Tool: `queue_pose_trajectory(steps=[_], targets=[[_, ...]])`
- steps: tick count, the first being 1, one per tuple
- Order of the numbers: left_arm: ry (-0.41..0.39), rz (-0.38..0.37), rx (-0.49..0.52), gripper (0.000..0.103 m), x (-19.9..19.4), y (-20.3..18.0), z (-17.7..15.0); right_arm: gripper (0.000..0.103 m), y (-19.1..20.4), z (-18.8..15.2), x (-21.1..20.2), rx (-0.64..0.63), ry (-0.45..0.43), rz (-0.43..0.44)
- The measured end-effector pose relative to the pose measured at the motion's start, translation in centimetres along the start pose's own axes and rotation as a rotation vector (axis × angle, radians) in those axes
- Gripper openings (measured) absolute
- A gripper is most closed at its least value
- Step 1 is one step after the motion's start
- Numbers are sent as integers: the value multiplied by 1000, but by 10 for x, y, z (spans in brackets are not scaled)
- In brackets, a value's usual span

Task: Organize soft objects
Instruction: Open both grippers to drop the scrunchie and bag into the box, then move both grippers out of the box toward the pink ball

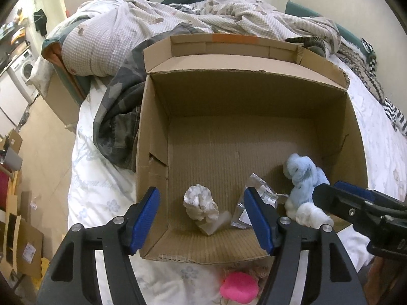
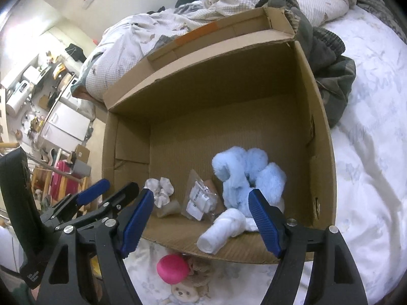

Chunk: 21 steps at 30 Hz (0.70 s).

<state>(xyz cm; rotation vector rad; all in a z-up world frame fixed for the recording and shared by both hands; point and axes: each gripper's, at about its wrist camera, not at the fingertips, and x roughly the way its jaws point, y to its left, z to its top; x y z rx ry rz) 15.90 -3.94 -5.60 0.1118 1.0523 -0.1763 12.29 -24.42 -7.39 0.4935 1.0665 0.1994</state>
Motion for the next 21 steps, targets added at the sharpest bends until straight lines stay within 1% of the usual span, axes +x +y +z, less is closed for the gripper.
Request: queue_pose_trajectory(steps=[2, 12, 17, 21], targets=[[0, 1, 0, 66, 0, 0, 0, 81, 0, 1, 3, 1, 10, -5], [-12, 24, 0, 66, -5, 2, -2, 81, 1, -1, 2, 8, 6, -4], [-11, 19, -38, 66, -11, 10, -4, 81, 5, -3, 1, -8, 5, -4], [-25, 11, -62, 66, -22, 15, -8, 81, 5, -5, 2, -4, 6, -14]])
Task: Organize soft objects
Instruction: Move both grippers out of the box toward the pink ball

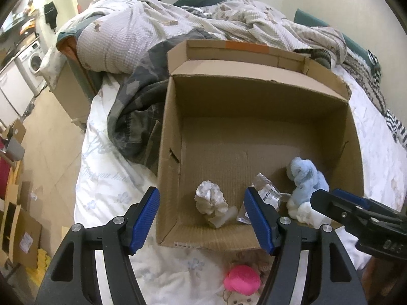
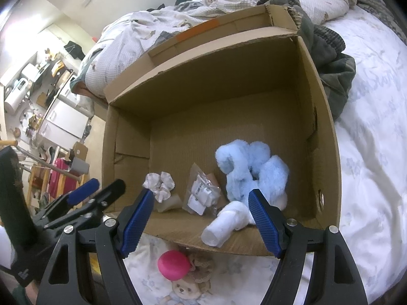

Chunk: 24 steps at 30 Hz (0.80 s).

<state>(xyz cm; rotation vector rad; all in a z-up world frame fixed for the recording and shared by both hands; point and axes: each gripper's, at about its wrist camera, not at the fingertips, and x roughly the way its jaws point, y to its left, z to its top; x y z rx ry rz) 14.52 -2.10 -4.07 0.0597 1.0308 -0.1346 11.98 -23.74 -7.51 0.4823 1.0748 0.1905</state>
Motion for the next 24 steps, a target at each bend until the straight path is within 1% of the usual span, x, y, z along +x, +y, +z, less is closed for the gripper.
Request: queue_pose_trajectory(steps=[2, 7, 9, 13, 17, 24], targets=[[-7, 5, -4, 66, -6, 1, -2, 81, 0, -2, -3, -4, -14, -10], [-17, -1, -3, 66, -21, 5, -9, 81, 2, -8, -15, -15, -35, -3], [-24, 4, 2, 66, -27, 6, -13, 81, 2, -11, -18, -11, -30, 7], [-30, 7, 2, 66, -36, 8, -23, 81, 0, -19, -26, -12, -30, -8], [-36, 32, 10, 66, -42, 8, -32, 81, -2, -26, -31, -3, -22, -13], [-1, 41, 0, 66, -43, 15, -46, 81, -4, -44, -35, -18, 11, -16]])
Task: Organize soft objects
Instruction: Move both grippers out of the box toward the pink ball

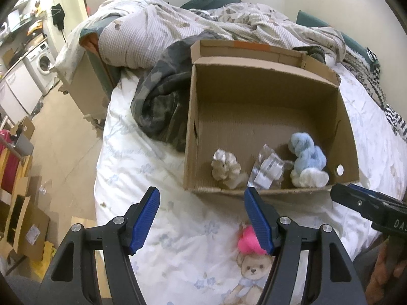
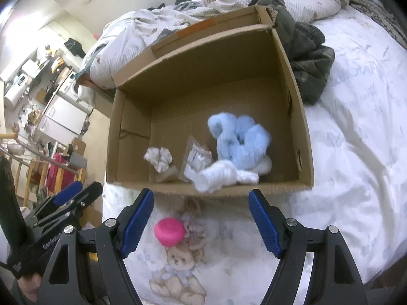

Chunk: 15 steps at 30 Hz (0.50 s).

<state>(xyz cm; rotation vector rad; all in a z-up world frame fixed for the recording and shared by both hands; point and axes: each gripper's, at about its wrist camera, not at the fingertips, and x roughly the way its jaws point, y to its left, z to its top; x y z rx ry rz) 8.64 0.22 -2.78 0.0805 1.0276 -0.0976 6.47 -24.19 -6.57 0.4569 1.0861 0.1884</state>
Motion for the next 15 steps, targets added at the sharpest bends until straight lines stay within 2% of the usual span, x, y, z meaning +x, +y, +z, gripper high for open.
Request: queue_pose_trajectory(steps=[8, 15], targets=[[77, -27, -17, 66, 10, 8, -20, 81, -4, -22, 8, -9, 79, -27], [164, -50, -79, 66, 25, 17, -28, 81, -13, -27, 19, 34, 135, -59]])
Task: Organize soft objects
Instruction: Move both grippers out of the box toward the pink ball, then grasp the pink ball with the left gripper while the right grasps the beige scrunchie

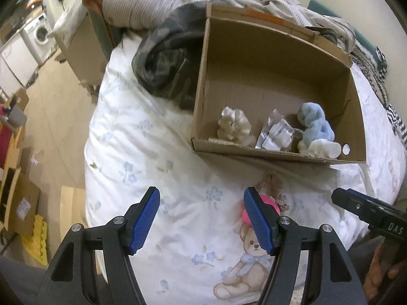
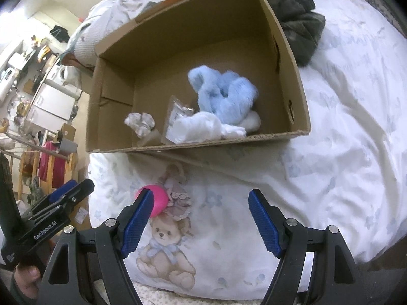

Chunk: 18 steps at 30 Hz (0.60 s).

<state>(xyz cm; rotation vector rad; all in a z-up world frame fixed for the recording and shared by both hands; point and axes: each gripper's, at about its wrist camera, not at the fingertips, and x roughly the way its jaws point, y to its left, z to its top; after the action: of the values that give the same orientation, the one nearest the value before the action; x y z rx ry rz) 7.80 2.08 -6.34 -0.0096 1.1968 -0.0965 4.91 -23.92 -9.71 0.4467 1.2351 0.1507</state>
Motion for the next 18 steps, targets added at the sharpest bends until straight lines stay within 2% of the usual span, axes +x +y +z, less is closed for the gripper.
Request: queue_pose_trajectory(steps=[13, 18], targets=[[198, -116, 10, 66, 44, -25, -13, 81, -14, 4, 16, 74, 56, -32], [215, -158, 10, 66, 57, -46, -9, 81, -13, 6, 22, 71, 69, -35]])
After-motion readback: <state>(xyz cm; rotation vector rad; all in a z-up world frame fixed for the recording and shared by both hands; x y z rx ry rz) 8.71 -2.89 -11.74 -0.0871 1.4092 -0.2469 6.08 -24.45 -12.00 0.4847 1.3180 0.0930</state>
